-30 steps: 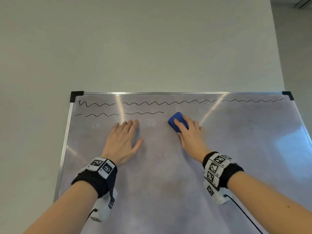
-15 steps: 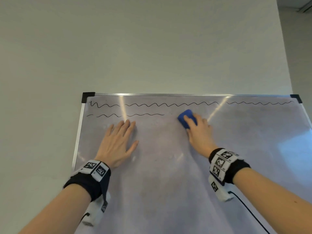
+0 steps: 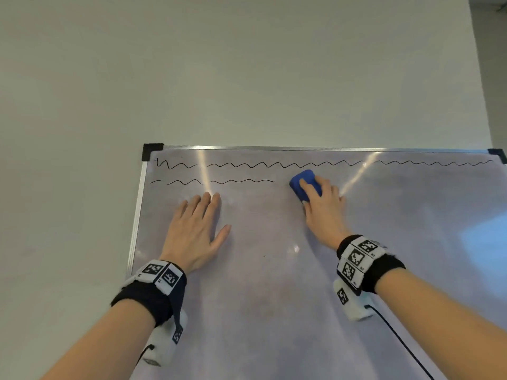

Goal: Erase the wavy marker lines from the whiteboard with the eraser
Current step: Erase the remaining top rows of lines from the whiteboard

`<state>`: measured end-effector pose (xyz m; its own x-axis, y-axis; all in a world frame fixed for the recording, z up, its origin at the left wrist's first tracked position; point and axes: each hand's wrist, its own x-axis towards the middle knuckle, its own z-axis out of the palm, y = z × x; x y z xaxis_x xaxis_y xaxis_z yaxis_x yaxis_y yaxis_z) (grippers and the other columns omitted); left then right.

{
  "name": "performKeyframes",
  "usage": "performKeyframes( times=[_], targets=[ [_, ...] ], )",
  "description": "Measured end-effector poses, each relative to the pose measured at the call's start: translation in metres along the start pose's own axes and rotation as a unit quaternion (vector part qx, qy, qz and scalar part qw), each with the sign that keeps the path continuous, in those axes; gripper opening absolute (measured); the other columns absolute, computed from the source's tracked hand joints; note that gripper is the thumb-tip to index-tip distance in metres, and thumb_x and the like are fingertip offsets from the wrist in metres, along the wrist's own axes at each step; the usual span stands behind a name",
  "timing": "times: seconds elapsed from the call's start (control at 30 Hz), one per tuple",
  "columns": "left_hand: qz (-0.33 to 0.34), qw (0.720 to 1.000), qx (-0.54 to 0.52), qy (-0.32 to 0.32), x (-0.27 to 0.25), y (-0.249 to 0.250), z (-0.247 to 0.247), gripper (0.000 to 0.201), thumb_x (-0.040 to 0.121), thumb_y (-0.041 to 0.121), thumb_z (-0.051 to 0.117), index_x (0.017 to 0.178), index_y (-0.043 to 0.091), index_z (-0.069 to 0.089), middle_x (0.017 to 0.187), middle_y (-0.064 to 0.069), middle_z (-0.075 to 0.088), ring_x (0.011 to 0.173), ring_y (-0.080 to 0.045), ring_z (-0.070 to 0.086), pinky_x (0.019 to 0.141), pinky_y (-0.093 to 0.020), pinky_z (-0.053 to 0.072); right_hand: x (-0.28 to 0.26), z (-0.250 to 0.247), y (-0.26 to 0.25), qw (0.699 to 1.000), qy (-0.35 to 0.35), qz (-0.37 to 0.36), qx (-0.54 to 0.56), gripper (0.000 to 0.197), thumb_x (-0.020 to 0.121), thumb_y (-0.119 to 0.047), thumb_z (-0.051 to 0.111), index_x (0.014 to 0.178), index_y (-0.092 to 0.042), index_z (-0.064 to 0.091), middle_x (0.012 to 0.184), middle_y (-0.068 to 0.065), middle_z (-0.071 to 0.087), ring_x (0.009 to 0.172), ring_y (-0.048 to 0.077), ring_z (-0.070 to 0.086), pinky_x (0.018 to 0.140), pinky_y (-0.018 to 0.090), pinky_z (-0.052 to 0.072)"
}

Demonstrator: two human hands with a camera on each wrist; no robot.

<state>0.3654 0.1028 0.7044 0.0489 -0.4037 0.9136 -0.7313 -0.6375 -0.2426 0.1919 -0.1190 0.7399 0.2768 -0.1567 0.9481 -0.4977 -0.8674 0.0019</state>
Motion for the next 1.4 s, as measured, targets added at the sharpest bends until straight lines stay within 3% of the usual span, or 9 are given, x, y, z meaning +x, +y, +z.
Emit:
performKeyframes(
  times=[0.13,0.37,0.57,0.77,0.83,0.97,1.07,1.27,1.4],
  targets=[
    [-0.011,1.000,-0.009,-0.009,-0.001,0.004,0.004,0.070,0.092,0.054,0.033,0.139,0.004,0.046,0.135,-0.018,0.054,0.120,-0.037,0.051,0.103,-0.045,0.029,0.020,0.005,-0.039,0.998,-0.010,0.061,0.009,0.057,0.088,-0.012,0.052,0.141,-0.022,0.033,0.141,0.015,0.031,0.113,0.036,0.039,0.085,0.044,0.036],
    [-0.007,1.000,-0.009,-0.019,-0.001,0.001,-0.003,0.071,0.092,0.055,0.032,0.140,0.004,0.046,0.136,-0.017,0.054,0.121,-0.036,0.053,0.104,-0.048,0.036,-0.025,0.016,-0.052,0.989,-0.015,-0.144,0.017,0.066,0.066,-0.012,0.078,0.126,-0.020,0.052,0.128,0.018,0.052,0.092,0.037,0.055,0.067,0.041,0.044],
    [-0.019,0.999,-0.023,-0.034,0.000,0.004,-0.003,0.073,0.093,0.057,0.029,0.143,0.006,0.043,0.139,-0.016,0.052,0.125,-0.035,0.050,0.107,-0.045,0.030,0.015,0.006,-0.052,1.000,-0.016,0.023,-0.003,0.058,0.091,-0.015,0.051,0.144,-0.022,0.029,0.144,0.014,0.028,0.115,0.034,0.038,0.086,0.044,0.035],
    [-0.019,0.999,-0.022,-0.037,0.000,0.001,-0.005,0.074,0.092,0.057,0.029,0.144,0.006,0.043,0.139,-0.016,0.053,0.125,-0.034,0.052,0.107,-0.043,0.028,-0.026,0.023,-0.085,0.990,-0.032,-0.138,0.010,0.078,0.056,-0.016,0.083,0.126,-0.023,0.050,0.129,0.014,0.051,0.093,0.031,0.055,0.066,0.037,0.043],
    [-0.016,0.999,-0.026,-0.045,0.001,0.000,-0.008,0.076,0.092,0.058,0.027,0.145,0.006,0.041,0.140,-0.016,0.053,0.126,-0.034,0.051,0.109,-0.046,0.032,-0.025,0.020,-0.066,0.988,-0.026,-0.150,0.003,0.075,0.060,-0.016,0.081,0.127,-0.024,0.048,0.130,0.014,0.051,0.095,0.032,0.055,0.066,0.036,0.043],
    [-0.026,0.998,-0.037,-0.050,0.001,0.001,-0.008,0.076,0.092,0.060,0.025,0.146,0.008,0.041,0.142,-0.014,0.051,0.129,-0.033,0.048,0.109,-0.046,0.033,0.011,0.007,-0.052,1.000,-0.017,-0.002,0.006,0.057,0.089,-0.015,0.054,0.142,-0.023,0.034,0.143,0.013,0.032,0.116,0.034,0.040,0.085,0.042,0.035],
    [-0.039,0.996,-0.054,-0.053,-0.001,0.004,-0.004,0.078,0.092,0.062,0.021,0.148,0.010,0.038,0.147,-0.013,0.046,0.135,-0.033,0.043,0.111,-0.046,0.030,0.013,0.008,-0.085,1.000,-0.022,0.002,0.022,0.061,0.087,-0.012,0.054,0.143,-0.023,0.030,0.144,0.013,0.029,0.116,0.034,0.038,0.085,0.042,0.035],
    [-0.021,0.996,-0.064,-0.066,-0.001,-0.006,-0.005,0.083,0.090,0.065,0.010,0.152,0.013,0.028,0.154,-0.009,0.035,0.143,-0.028,0.032,0.117,-0.044,0.019,-0.035,0.021,-0.085,0.986,-0.017,-0.162,0.038,0.072,0.064,-0.016,0.080,0.128,-0.023,0.047,0.133,0.013,0.049,0.099,0.033,0.056,0.070,0.041,0.046],
    [-0.014,0.995,-0.047,-0.086,-0.001,-0.008,-0.006,0.088,0.087,0.069,0.000,0.154,0.015,0.020,0.158,-0.004,0.027,0.146,-0.022,0.024,0.119,-0.042,0.012,-0.014,0.009,-0.052,0.996,-0.004,-0.074,0.056,0.054,0.078,-0.014,0.070,0.129,-0.021,0.052,0.133,0.015,0.049,0.102,0.036,0.054,0.073,0.043,0.042]
  ],
)
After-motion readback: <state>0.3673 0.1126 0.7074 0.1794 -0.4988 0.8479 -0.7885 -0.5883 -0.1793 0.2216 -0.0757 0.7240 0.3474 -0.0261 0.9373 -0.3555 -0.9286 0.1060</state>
